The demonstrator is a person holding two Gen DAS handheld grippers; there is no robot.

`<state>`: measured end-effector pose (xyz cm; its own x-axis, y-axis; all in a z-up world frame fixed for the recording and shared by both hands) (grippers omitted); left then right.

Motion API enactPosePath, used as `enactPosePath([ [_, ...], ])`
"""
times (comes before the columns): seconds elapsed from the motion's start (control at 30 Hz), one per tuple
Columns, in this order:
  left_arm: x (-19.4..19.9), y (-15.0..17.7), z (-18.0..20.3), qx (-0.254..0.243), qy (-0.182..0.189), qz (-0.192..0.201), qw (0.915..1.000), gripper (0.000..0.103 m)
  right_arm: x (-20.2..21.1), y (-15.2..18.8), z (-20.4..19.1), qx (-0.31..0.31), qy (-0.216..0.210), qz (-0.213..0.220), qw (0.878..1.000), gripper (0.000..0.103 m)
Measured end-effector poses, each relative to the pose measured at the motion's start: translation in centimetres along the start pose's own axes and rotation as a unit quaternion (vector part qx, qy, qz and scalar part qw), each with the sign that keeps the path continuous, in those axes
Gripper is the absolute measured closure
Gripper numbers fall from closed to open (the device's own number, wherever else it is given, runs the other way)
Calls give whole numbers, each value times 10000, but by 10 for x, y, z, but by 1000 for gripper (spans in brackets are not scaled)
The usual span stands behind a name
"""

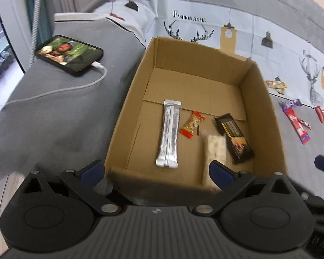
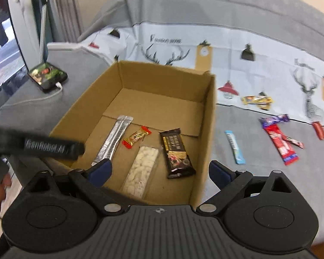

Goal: Organize snacks
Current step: 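Lift both tools up and away from the box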

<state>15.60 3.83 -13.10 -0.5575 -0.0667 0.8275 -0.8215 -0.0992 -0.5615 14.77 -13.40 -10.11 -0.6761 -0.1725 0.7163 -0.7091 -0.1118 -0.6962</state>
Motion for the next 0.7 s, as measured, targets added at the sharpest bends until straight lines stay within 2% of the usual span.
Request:
enactPosePath([
  [0.33, 67, 21, 12, -78, -35, 611, 9981, 0, 68, 18, -3, 154, 19, 534, 9985, 3],
  [0.7, 104, 40, 26, -256, -76, 868, 9959, 0, 112, 28, -1, 55, -25, 904, 9959, 2],
])
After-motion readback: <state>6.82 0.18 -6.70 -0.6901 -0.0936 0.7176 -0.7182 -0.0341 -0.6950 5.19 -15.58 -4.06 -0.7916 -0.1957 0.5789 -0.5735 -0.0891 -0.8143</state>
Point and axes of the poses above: each gripper's, at about its wrist camera, not at the fingertips, and x roughly against the way its jaws point, z to its right, y to its underside, the point moved 8 cm from there along -x, roughly the way its jaws point
